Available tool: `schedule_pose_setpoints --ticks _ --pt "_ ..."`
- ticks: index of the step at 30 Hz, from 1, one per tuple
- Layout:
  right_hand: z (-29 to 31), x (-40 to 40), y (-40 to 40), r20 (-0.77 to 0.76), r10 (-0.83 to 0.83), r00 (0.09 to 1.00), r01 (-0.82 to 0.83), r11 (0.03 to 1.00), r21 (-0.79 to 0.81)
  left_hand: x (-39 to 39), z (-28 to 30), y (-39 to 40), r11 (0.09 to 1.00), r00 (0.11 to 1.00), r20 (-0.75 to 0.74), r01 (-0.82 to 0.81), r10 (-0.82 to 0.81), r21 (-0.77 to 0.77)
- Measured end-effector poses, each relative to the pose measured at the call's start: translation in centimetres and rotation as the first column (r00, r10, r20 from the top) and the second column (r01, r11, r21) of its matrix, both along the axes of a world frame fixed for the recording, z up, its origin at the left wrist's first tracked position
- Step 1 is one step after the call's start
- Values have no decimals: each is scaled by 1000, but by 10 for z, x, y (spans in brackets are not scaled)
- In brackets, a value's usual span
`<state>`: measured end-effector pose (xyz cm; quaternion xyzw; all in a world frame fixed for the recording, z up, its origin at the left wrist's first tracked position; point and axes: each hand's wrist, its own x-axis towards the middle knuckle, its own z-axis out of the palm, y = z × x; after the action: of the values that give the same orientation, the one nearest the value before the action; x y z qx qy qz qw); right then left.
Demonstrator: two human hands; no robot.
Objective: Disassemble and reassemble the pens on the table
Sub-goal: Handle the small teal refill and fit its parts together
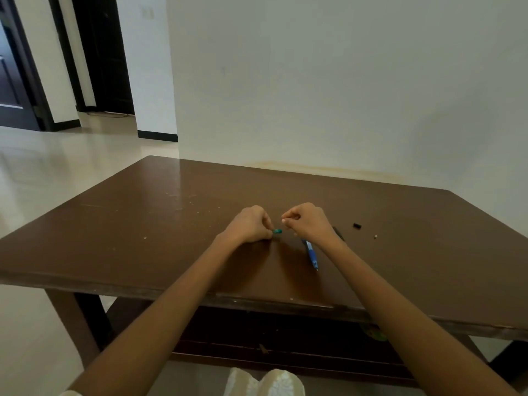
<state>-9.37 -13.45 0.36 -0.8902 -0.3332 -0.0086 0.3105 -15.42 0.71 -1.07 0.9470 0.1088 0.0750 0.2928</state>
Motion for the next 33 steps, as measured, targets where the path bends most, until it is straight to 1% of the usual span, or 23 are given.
schedule_pose_setpoints --ticks 3,7,9,11,14,19,22,25,28,30,31,33 --pt "-1 -3 3 -169 23 985 -6 995 98 -8 -3 5 996 990 137 0 13 -90" --pt "-1 -8 9 -392 117 913 13 949 314 -21 -8 17 990 960 270 100 -69 -103" --pt "0 -10 13 -457 170 873 26 920 392 -26 -7 25 980 943 325 129 -74 -151" --pt "1 -12 20 -484 208 850 35 895 445 -28 -5 32 962 924 381 138 -38 -237" --pt "5 -13 28 -447 201 872 35 885 465 -26 0 40 933 920 391 159 -22 -321" --pt "12 -11 35 -347 191 918 2 874 486 -20 2 48 917 932 350 222 -100 -330" --pt "14 -11 38 -352 244 904 -45 871 489 -20 4 49 899 935 330 252 -131 -358" --pt "15 -10 39 -377 298 877 -75 859 506 -25 5 52 897 942 281 279 -185 -344" --pt "17 -1 35 -369 295 881 -54 840 540 -33 -3 58 908 946 284 249 -154 -338" --pt "14 4 32 -348 274 897 -77 870 487 -36 -7 59 901 937 331 234 -110 -365" --pt "11 5 33 -325 255 910 -101 900 424 -37 -7 60 901 931 353 226 -88 -370" --pt "3 1 39 -225 219 949 -170 961 220 -34 -5 62 897 920 392 184 -13 -402"
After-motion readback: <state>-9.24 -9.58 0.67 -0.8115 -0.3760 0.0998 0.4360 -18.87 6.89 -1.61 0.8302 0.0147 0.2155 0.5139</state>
